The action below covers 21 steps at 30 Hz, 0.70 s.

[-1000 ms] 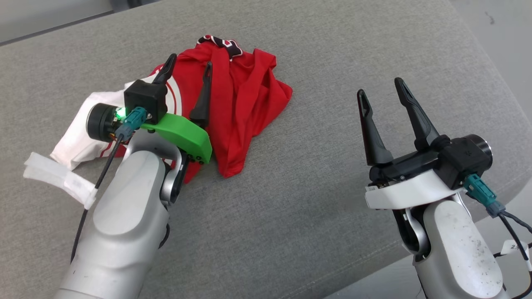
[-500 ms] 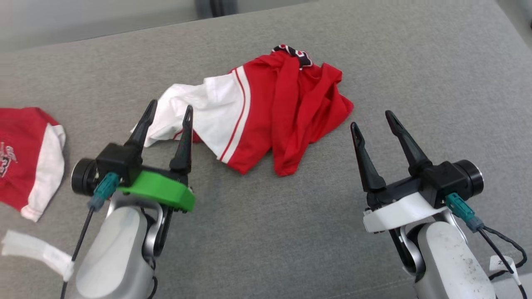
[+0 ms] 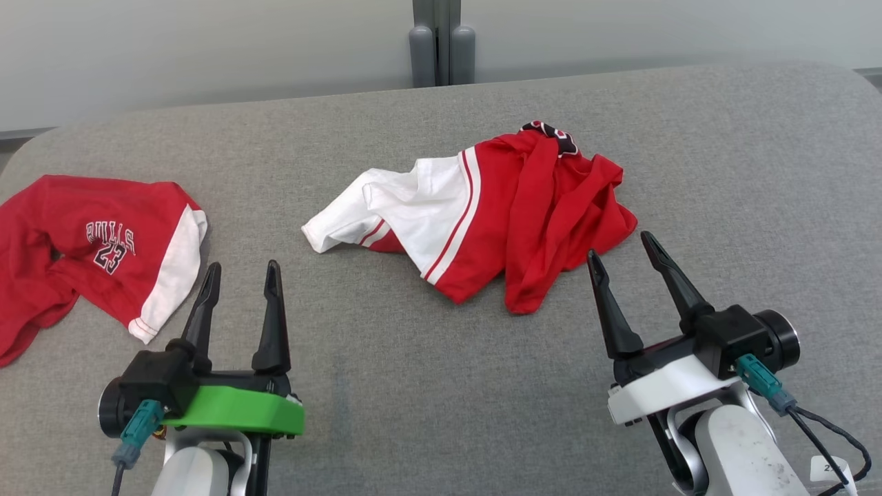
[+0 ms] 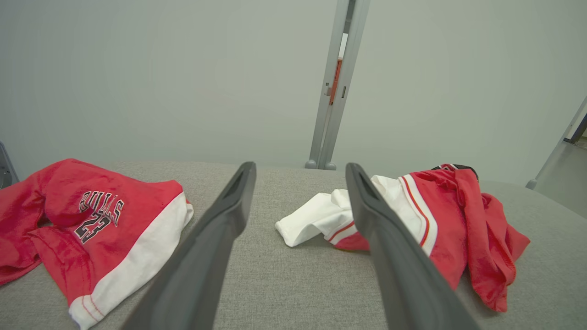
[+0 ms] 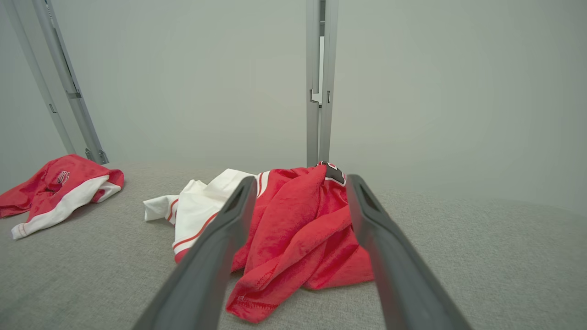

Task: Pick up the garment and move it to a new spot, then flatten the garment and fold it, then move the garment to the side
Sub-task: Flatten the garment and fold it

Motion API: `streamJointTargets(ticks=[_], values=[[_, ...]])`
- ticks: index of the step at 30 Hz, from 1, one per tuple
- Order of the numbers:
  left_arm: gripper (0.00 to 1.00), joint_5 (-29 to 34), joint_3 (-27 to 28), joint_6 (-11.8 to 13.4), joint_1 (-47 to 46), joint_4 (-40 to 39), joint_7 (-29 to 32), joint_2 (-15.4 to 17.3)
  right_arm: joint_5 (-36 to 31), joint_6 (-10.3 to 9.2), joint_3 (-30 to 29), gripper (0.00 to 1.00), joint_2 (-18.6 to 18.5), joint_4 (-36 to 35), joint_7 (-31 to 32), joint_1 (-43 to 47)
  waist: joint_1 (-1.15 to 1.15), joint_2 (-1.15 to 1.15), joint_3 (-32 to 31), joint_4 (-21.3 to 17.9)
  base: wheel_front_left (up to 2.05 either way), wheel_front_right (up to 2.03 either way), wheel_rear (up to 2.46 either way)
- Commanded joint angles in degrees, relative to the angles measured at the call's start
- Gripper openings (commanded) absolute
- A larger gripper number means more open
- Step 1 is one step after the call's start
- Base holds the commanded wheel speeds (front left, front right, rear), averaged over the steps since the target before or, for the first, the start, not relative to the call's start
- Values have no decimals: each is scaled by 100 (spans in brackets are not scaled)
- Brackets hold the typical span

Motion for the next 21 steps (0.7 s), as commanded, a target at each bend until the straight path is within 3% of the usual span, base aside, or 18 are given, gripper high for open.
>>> streamJointTargets(ticks=[1,6,13,21], values=[[100,76,58,-57,62,-15,1,-54,-39,0,12,100,-17,29,-18,59,0,0,-18,28,0,0,0],[100,303,93,-205,-71,91,1,-148,-166,0,126,100,-15,363,-18,85,0,0,39,133,0,0,0],[100,351,43,-315,-181,162,1,-232,-330,0,490,100,-18,1514,-14,-266,0,0,222,489,0,0,0],[100,272,-111,-376,-284,279,0,-257,-358,-1,375,100,-13,2635,15,-866,0,0,453,960,0,0,0]])
